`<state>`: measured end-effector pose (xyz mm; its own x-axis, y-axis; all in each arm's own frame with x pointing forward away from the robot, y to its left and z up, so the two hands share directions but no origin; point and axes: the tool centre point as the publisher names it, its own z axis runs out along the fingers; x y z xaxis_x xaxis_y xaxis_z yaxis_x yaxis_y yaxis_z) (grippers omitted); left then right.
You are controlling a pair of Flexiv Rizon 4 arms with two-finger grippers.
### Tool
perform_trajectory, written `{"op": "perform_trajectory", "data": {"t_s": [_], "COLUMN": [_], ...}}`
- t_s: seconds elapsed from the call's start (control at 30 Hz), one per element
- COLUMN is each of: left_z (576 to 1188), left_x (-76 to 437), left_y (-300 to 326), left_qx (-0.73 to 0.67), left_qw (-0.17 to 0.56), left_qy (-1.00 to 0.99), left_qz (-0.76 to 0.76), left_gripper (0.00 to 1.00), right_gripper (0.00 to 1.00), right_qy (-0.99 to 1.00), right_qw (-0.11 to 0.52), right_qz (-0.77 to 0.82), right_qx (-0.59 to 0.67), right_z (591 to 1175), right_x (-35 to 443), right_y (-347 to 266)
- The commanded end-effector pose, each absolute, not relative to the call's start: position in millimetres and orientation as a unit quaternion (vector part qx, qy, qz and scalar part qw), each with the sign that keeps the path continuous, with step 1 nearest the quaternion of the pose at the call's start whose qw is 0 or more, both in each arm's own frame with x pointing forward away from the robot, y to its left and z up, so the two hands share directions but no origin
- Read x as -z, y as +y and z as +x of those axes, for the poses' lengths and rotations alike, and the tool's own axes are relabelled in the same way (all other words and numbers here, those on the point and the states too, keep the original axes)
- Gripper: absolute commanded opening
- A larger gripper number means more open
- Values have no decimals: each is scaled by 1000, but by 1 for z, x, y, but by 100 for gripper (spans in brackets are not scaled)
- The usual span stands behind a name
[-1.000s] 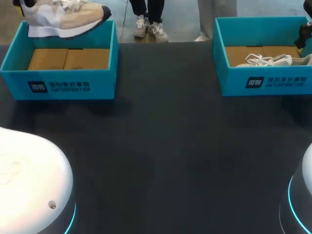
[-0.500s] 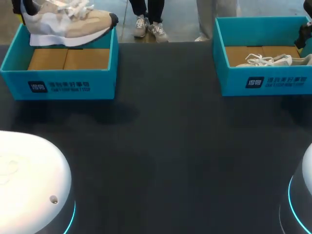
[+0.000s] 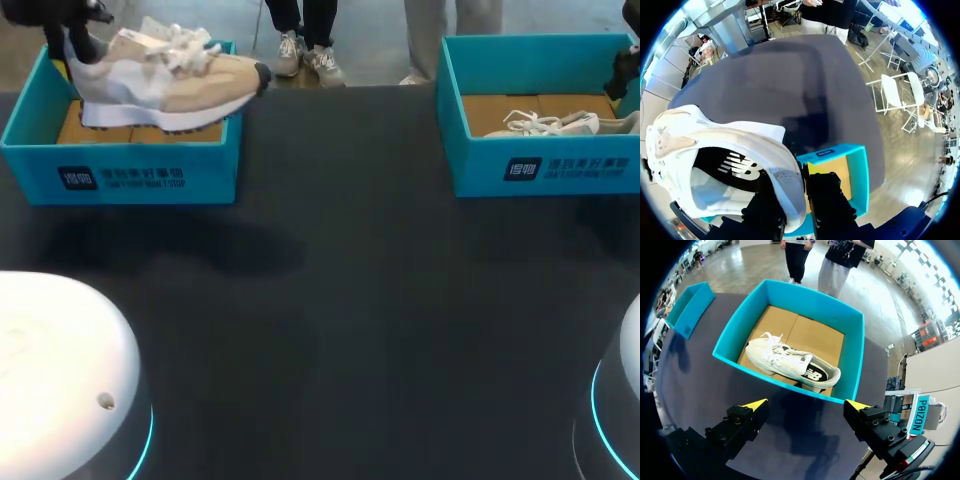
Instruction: Take the shoe out of the shoebox, open the shoe tongue, remove and reinsert the insole, then place the shoe into the shoebox
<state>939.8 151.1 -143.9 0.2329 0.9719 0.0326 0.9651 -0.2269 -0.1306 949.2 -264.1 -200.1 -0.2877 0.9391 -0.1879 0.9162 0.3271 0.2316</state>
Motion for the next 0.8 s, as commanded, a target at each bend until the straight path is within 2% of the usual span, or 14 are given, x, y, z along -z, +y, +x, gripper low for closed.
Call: {"op": "perform_trajectory", "data": {"t_s": [0.03, 0.8], "left_z": [921, 848], "left_x": [153, 177], "left_y": [141, 60], "left_qx": [3, 49], "left_qw": [33, 14], "left_qy": [-627, -617], "left_qz": [-779, -785], "left_gripper": [0, 0], "right_gripper": [100, 100], "right_qy": [802, 802], "right_qw": [146, 146], "right_qz": [578, 578], "right_qx": [-40, -40], "right_z": [949, 949], "right_x": [200, 200], "right_y": [-264, -264]}}
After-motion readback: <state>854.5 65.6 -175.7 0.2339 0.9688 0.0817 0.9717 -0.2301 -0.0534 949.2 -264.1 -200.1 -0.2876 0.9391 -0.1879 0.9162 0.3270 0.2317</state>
